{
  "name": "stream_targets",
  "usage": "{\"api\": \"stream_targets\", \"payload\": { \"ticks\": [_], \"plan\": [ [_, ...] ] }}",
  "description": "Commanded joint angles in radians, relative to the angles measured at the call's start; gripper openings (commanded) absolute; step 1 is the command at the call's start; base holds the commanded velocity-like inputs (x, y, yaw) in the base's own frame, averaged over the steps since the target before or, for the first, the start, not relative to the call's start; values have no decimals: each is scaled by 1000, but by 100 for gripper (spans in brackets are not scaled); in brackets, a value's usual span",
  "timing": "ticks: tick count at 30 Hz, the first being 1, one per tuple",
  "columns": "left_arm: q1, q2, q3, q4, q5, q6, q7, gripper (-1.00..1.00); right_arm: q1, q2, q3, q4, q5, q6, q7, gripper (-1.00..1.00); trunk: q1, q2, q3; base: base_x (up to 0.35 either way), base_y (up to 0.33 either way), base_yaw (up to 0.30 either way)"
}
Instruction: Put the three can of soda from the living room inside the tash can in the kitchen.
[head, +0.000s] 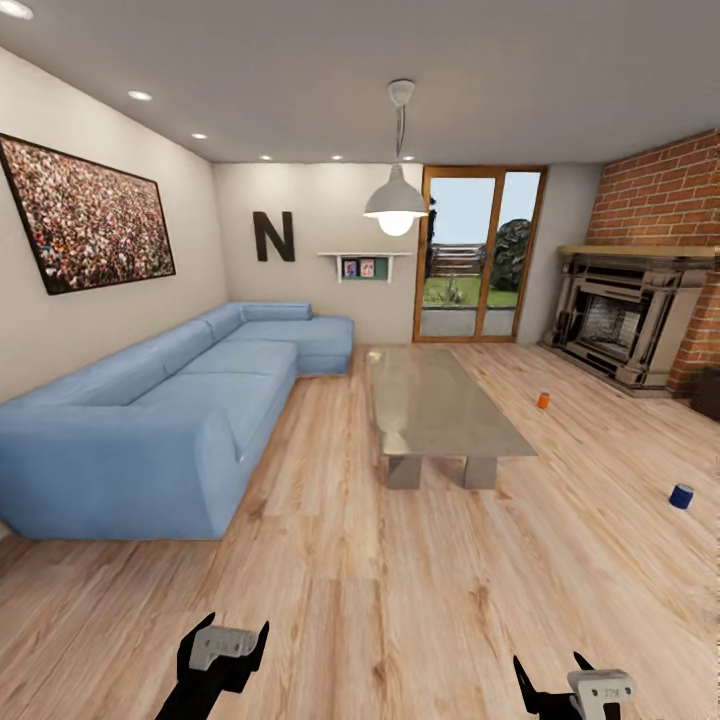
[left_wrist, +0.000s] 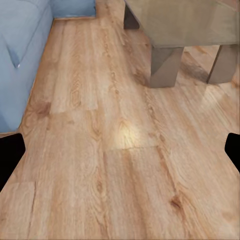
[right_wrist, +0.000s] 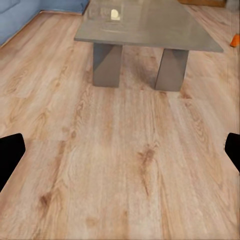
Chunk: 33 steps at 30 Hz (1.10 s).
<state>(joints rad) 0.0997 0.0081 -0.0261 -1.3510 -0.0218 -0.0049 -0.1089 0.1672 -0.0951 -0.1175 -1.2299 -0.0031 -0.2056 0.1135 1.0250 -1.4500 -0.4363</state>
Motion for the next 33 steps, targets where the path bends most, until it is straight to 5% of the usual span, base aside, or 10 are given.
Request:
{"api": "stream_targets", "payload": {
  "ticks": [1, 16, 33],
  "plan": [
    [0, 0, 0, 2, 0, 0, 0, 100, 0, 0, 0, 0, 0, 0, 0, 100, 0, 0, 0, 184, 224, -252],
    [0, 0, -1, 9, -1, 0, 0, 100, 0, 0, -1, 0, 0, 0, 0, 100, 0, 0, 6, 192, 221, -252],
    [0, 1, -2, 9, -2, 0, 1, 100, 0, 0, -1, 0, 0, 0, 0, 100, 0, 0, 12, 126, 17, -252]
  ]
}}
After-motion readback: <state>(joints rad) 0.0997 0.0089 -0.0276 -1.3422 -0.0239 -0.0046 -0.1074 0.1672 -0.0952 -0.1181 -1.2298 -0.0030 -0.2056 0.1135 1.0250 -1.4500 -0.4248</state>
